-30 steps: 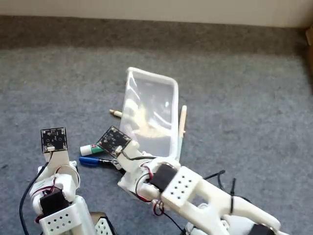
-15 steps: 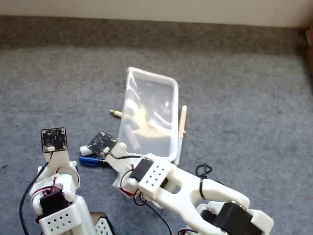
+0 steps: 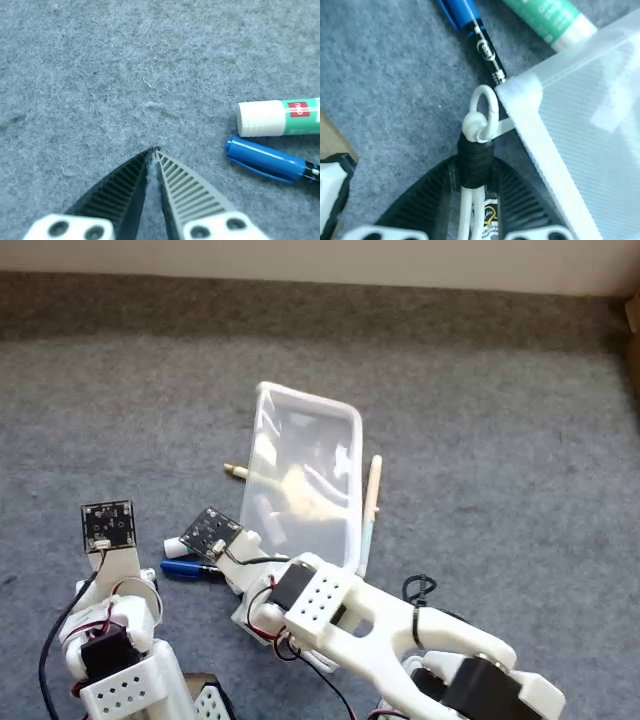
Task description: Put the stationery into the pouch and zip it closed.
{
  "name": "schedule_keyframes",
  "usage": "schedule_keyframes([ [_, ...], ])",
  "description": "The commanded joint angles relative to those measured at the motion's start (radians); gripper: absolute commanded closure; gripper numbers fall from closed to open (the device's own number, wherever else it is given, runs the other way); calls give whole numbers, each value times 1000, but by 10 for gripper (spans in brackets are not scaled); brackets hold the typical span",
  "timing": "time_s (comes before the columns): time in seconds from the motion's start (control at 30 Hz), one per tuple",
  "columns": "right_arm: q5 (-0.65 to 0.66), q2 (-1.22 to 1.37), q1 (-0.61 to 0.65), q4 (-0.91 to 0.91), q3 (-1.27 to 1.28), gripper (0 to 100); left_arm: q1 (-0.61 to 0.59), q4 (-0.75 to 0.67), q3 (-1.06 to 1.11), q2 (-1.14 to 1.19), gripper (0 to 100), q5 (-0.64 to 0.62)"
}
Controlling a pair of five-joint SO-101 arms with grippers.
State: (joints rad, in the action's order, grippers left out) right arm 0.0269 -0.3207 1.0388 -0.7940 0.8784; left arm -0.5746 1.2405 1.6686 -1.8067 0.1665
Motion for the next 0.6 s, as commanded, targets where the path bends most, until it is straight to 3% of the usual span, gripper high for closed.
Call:
schedule_keyframes([
  [0.0, -2, -219, -35, -91, -73, 993, -38, -38, -67, -8, 994, -9],
  [0.17, 0, -360, -88, -124, -62, 993, 4, -43, -125, -8, 993, -9],
  [0.37, 2, -473, -94, -137, -28, 993, 137, -35, -231, -8, 966, -41],
  [0.57, -5, -564, -125, -133, 16, 993, 191, -18, -289, -8, 665, -206],
])
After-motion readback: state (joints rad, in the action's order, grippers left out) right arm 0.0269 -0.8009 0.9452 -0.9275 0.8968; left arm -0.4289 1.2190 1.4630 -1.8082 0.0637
